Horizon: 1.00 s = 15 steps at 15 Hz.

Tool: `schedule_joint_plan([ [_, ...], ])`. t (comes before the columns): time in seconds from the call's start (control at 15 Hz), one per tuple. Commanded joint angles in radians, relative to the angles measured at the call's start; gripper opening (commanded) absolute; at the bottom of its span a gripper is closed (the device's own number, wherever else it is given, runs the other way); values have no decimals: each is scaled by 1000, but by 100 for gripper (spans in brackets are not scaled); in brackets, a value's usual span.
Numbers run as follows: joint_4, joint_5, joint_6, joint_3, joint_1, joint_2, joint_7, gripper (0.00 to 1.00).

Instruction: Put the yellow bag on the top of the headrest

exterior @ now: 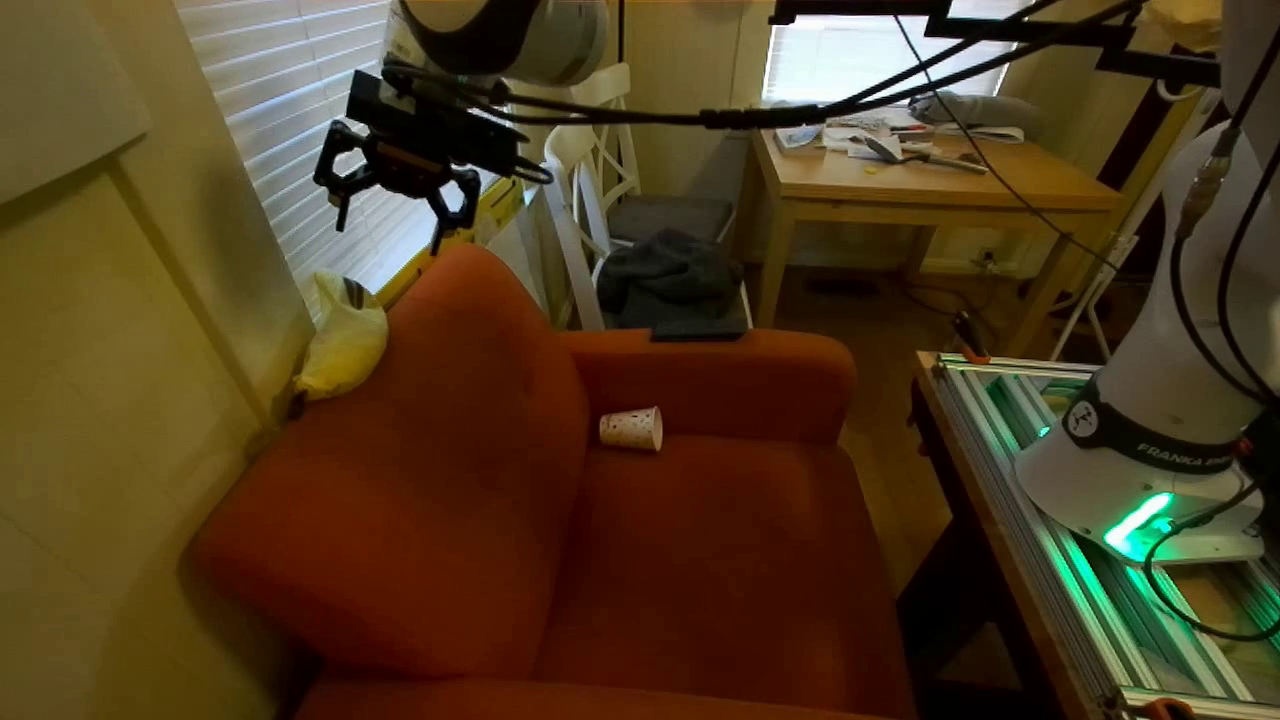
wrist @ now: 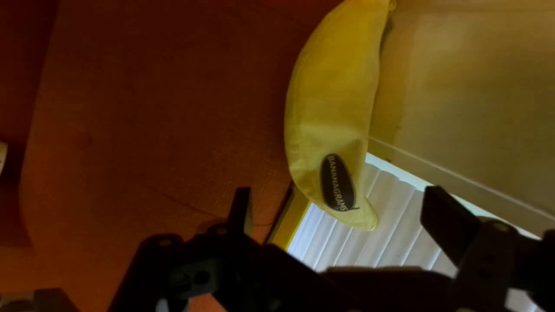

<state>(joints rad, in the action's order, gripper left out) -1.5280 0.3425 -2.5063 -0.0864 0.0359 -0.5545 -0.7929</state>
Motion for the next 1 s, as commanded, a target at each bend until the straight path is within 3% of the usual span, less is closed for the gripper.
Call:
schedule_joint_plan([
  [0.0,-143,-100,28,-29,-26,122,48,100],
  [0.27,-263,-169,73,-17,-20,222,197,100],
  [0.93,-542,-181,162,4,15,465,689,100],
])
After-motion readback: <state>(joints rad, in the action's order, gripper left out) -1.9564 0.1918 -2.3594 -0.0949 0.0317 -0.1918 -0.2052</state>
